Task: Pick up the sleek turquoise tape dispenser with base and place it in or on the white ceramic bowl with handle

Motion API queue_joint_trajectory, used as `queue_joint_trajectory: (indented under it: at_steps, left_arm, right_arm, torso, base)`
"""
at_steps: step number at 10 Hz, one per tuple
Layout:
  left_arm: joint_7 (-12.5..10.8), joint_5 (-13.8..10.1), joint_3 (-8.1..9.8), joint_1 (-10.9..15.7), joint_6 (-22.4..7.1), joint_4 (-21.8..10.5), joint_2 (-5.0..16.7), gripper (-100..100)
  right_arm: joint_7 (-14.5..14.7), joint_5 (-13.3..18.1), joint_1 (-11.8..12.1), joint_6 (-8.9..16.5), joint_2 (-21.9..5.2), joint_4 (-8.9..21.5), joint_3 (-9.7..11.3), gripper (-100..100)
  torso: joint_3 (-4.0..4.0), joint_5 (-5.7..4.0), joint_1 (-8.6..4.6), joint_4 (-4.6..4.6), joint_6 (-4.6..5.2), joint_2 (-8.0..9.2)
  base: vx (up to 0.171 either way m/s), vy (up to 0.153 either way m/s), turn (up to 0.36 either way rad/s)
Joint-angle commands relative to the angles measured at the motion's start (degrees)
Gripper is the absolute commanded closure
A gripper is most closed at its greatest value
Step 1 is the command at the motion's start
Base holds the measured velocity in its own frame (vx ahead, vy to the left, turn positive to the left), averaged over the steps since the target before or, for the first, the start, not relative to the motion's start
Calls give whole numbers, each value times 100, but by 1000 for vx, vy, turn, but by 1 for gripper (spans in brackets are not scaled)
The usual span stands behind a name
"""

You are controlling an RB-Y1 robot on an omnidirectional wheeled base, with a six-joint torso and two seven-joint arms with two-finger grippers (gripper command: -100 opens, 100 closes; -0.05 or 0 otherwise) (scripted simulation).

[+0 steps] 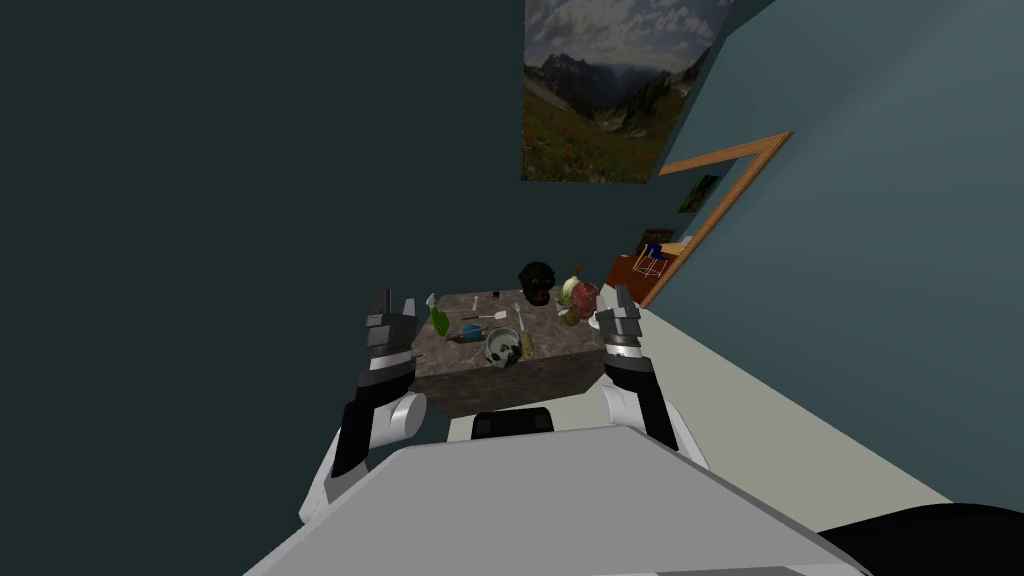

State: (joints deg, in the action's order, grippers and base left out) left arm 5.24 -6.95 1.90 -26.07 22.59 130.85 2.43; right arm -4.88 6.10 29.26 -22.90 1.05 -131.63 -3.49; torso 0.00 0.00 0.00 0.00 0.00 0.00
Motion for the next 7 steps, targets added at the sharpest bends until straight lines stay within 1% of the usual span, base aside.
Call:
queue_joint_trajectory:
  at_steps: [1,4,7]
  left_arm:
    - [-117,-37,66,-15,-30,-19,182,-100]
    - [-392,-131,213,-30,-150,-80,516,-100]
    - [-788,-283,406,-17,-410,-189,940,-100]
  right_arm:
    - [0,0,0,0,0,0,0,0]
    - [0,0,-1,0,0,0,0,0]
    - [0,0,-1,0,0,0,0,0]
  torso:
    - [0,0,0,0,0,0]
    - [19,1,6,7,1,33]
    - [22,0,0,8,1,38]
  base:
    - [-45,-3,-54]
    - [-89,9,-70]
    - [-96,-9,-96]
